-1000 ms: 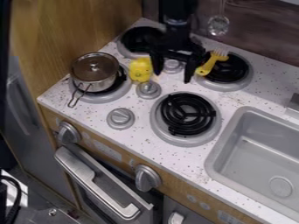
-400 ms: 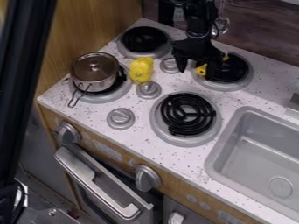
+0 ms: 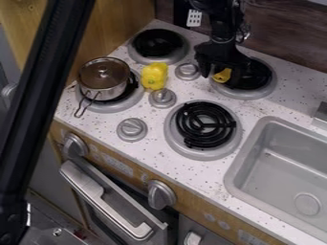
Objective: Move the brush to the lower right burner
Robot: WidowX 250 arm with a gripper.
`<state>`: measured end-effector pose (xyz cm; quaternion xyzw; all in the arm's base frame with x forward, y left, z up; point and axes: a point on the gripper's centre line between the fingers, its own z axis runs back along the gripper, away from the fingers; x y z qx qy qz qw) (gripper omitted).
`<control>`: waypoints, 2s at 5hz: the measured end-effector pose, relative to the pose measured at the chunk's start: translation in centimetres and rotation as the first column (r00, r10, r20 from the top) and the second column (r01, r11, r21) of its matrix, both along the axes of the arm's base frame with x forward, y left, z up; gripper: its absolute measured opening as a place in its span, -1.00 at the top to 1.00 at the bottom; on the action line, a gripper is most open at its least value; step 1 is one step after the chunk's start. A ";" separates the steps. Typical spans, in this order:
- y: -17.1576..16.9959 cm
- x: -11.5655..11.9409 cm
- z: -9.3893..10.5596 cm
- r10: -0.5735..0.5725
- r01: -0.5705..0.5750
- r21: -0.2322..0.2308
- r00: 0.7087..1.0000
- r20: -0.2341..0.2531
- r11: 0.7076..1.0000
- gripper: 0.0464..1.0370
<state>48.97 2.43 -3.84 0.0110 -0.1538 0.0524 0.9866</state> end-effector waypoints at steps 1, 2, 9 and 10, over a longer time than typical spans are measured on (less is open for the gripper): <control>0.2 0.5 -0.5 0.003 -0.003 -0.009 1.000 -0.001 1.000 -0.82; 0.2 0.3 -0.7 0.001 -0.001 -0.009 1.000 -0.008 1.000 -0.27; -0.9 -14.0 1.5 0.060 -0.065 -0.012 0.967 -0.247 0.998 0.08; -1.2 -13.8 1.7 0.043 -0.056 -0.042 0.967 -0.251 0.998 -0.06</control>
